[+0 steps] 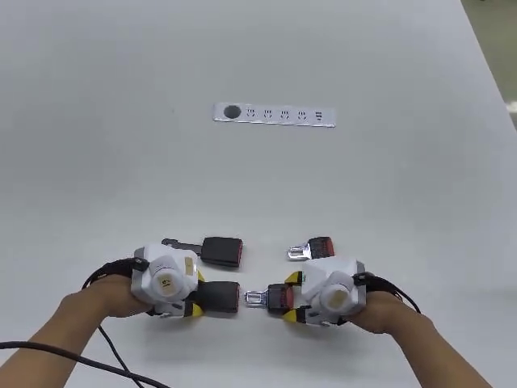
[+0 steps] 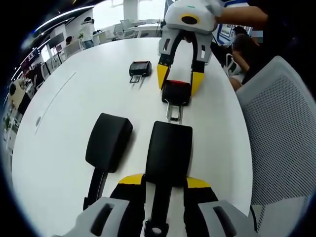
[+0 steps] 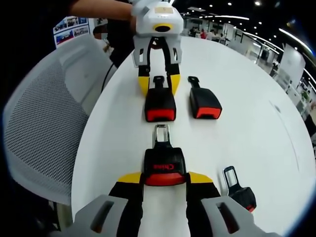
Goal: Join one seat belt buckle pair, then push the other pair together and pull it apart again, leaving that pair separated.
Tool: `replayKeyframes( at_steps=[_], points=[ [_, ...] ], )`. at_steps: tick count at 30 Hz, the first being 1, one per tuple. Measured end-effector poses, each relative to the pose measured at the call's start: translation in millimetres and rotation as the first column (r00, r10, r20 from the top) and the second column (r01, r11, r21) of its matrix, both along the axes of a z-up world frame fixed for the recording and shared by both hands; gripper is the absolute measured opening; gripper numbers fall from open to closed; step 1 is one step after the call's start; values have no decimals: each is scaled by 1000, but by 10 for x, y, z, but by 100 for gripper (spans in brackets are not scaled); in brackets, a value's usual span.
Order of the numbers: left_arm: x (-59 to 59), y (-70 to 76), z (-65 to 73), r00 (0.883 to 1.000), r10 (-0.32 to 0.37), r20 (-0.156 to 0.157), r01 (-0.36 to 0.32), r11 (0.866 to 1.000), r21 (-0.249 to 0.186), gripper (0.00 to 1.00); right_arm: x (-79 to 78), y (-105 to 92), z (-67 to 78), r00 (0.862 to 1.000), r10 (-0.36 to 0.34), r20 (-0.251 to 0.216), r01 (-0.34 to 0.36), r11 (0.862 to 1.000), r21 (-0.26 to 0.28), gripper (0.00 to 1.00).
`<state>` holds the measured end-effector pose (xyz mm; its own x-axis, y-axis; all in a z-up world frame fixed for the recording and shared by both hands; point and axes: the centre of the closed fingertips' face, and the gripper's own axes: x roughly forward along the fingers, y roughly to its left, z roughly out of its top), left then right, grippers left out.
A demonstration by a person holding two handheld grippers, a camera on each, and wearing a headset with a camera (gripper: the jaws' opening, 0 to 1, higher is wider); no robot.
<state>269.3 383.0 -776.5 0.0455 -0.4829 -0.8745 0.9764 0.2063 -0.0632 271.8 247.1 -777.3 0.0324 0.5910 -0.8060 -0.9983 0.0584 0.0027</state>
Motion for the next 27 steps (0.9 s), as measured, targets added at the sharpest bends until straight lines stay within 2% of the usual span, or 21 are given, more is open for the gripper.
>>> replayKeyframes(
  at_steps=[27],
  points=[
    [22,40,-66,1000,9,-3,-9,1000,-6,30,8,-357,-27,1000,-2,7,2,999,-43,30]
  ],
)
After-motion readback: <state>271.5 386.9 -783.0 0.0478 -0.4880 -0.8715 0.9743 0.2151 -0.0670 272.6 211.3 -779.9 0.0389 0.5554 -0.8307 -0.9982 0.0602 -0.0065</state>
